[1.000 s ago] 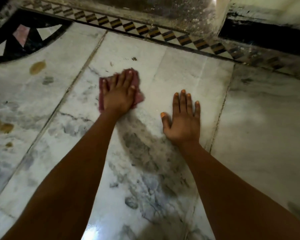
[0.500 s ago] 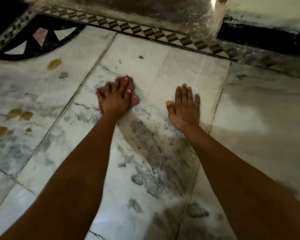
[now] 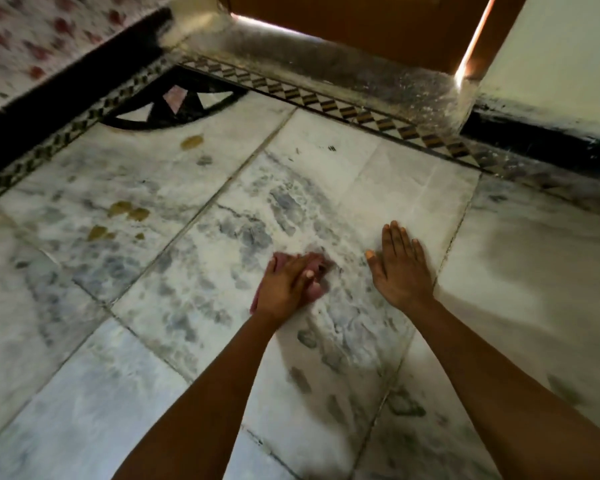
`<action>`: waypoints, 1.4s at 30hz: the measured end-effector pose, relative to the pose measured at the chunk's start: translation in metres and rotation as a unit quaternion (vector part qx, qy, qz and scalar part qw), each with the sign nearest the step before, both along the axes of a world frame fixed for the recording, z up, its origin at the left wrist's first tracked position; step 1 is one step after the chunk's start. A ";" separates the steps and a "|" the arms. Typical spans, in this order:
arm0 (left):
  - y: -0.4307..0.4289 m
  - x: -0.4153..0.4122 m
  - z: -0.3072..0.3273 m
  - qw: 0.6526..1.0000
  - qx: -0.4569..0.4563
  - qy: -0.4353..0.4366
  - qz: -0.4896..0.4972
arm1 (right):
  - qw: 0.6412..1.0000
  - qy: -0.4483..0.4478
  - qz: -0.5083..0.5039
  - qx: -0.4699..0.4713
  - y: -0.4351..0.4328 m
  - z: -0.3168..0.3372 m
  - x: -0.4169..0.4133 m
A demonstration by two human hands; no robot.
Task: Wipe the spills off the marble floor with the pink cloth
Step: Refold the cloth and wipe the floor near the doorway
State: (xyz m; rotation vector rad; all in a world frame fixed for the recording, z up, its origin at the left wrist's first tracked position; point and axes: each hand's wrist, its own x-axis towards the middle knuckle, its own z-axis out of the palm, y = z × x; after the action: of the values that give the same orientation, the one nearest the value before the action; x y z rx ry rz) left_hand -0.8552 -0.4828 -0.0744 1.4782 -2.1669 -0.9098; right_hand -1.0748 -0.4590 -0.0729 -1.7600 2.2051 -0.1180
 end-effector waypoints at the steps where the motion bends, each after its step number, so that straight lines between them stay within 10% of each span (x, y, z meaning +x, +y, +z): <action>1: 0.007 0.007 0.010 0.993 0.050 0.098 0.048 | 1.000 0.002 0.017 -0.006 0.005 0.003 0.007; 6: 0.012 0.076 0.064 0.883 0.172 0.386 0.205 | 0.993 0.006 0.114 -0.008 0.007 0.026 0.066; 14: 0.010 0.215 0.092 0.785 0.133 0.499 0.341 | 0.968 -0.001 0.250 -0.013 -0.033 0.058 0.204; 27: -0.071 0.290 0.040 0.877 -0.083 0.187 0.434 | 0.956 0.009 0.292 -0.035 -0.132 -0.002 0.284; 34: -0.096 0.229 -0.021 0.933 -0.010 -0.225 0.281 | 0.955 0.009 0.269 -0.122 -0.170 -0.034 0.288; 42: -0.148 0.239 -0.018 0.926 0.022 -0.249 0.283 | 0.959 0.010 0.264 -0.105 -0.170 -0.035 0.290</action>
State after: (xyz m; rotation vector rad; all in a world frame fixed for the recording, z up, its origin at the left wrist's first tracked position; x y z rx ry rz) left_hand -0.6166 -0.6313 -0.0923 2.3847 -1.8219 -0.4034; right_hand -0.7850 -0.6288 -0.1080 -2.4108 1.7056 -0.2148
